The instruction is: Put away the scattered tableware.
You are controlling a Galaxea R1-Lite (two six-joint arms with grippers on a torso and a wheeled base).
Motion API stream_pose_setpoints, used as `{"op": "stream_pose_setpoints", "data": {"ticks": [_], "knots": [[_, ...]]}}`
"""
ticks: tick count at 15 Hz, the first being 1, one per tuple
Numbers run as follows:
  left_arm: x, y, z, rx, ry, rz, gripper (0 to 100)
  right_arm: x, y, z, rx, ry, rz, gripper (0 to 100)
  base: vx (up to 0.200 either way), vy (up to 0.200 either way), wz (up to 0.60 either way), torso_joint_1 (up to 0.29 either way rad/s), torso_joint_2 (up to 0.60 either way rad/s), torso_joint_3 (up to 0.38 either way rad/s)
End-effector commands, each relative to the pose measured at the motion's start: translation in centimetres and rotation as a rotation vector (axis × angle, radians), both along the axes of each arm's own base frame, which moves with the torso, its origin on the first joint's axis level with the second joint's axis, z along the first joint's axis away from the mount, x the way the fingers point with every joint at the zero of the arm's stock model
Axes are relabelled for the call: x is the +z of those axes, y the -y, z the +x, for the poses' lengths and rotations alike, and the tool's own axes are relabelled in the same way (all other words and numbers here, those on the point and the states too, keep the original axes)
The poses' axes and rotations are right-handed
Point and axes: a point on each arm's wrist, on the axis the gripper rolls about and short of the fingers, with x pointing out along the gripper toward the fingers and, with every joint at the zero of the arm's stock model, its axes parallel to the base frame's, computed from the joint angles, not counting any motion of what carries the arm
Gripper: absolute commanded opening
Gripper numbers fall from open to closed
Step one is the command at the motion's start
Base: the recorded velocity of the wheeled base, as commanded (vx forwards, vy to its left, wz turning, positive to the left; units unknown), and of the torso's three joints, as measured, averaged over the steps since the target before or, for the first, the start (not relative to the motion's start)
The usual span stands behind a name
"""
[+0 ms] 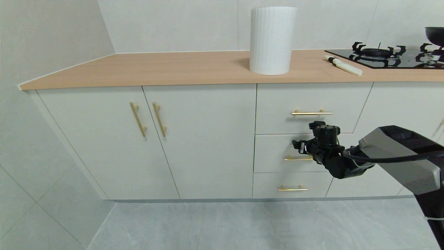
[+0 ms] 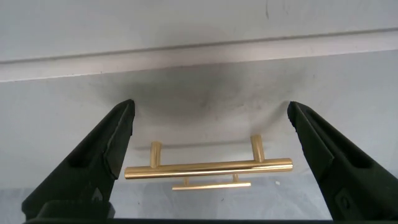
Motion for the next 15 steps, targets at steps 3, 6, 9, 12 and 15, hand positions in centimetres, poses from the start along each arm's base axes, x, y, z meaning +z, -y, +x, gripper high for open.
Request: {"op": "stream_pose_setpoints", "data": {"ticks": [3,6,9,12,15], "knots": [[0.0,0.0,0.0,0.0,0.0,0.0,100,-0.48,0.36,0.59,-0.013,0.006,0.001,100,0.0,0.0,0.0,0.0,0.0,0.0],[0.0,0.0,0.0,0.0,0.0,0.0,100,-0.39,0.42,0.7,-0.014,0.012,0.002,100,0.0,0.0,0.0,0.0,0.0,0.0],[0.0,0.0,0.0,0.0,0.0,0.0,100,-0.31,0.46,0.94,-0.016,0.021,0.004,100,0.0,0.0,0.0,0.0,0.0,0.0],[0.0,0.0,0.0,0.0,0.0,0.0,100,-0.2,0.7,1.37,-0.022,0.034,0.006,100,0.0,0.0,0.0,0.0,0.0,0.0],[0.0,0.0,0.0,0.0,0.0,0.0,100,0.28,0.8,0.77,-0.025,0.023,0.003,100,0.0,0.0,0.0,0.0,0.0,0.0]]}}
